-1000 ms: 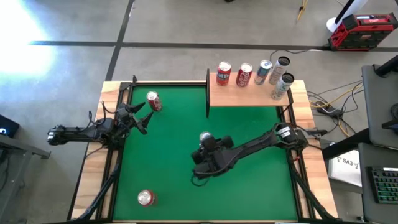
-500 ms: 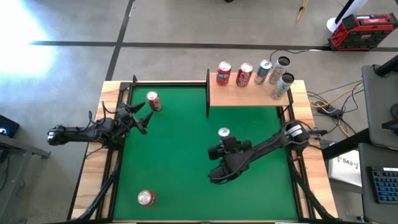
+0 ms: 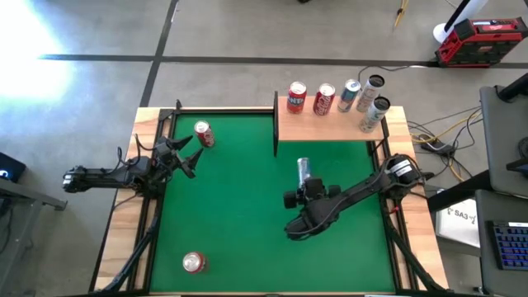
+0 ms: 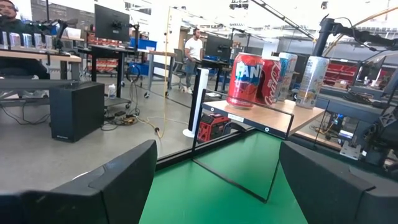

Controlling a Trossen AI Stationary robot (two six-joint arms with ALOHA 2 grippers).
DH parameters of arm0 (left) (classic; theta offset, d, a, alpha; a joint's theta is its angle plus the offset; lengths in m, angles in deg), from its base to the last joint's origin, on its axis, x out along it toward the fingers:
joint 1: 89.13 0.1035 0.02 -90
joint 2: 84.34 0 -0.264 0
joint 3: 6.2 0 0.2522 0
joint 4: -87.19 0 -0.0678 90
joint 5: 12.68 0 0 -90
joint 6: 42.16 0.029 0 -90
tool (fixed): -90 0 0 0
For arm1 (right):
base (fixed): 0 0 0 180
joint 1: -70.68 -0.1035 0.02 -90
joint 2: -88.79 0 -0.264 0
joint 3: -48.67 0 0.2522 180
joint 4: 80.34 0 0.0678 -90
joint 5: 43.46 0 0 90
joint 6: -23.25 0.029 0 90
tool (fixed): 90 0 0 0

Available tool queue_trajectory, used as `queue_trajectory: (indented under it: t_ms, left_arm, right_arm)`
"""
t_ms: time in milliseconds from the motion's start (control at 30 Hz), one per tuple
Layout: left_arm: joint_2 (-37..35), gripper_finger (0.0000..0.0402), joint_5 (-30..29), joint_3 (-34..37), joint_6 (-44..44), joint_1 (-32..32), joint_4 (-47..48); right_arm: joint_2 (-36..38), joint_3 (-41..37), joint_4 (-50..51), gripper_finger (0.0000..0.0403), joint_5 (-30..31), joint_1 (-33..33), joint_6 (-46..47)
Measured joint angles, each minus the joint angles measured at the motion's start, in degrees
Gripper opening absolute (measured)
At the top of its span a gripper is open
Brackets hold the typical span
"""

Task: Place canned beverage on shelf
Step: Put the blue soda can on the shelf aligned with the other blue soda can

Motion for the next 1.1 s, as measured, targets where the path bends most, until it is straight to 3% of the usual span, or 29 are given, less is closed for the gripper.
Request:
queue_trajectory:
  t_ms: [133, 267, 733, 1100]
  left_arm:
    - [0.00, 0.0324, 0.00, 0.02, -0.02, 0.00, 0.02]
    - [-0.02, 0.0324, -0.01, 0.00, -0.01, 0.00, 0.00]
    - [0.00, 0.0324, -0.02, 0.00, -0.01, 0.00, 0.00]
    - [-0.02, 0.0324, -0.02, 0.00, -0.02, 0.00, 0.00]
  right_arm:
    - [0.00, -0.16, 0.39, 0.0120, -0.44, 2.08, -1.44]
    - [0.00, -0.85, -0.28, 0.0154, -5.94, 4.64, -1.64]
    - [0.00, -1.35, -1.31, 0.0381, -16.07, 12.95, -11.01]
    - [-0.02, -7.55, -10.85, 0.0400, -20.72, 21.50, -21.12]
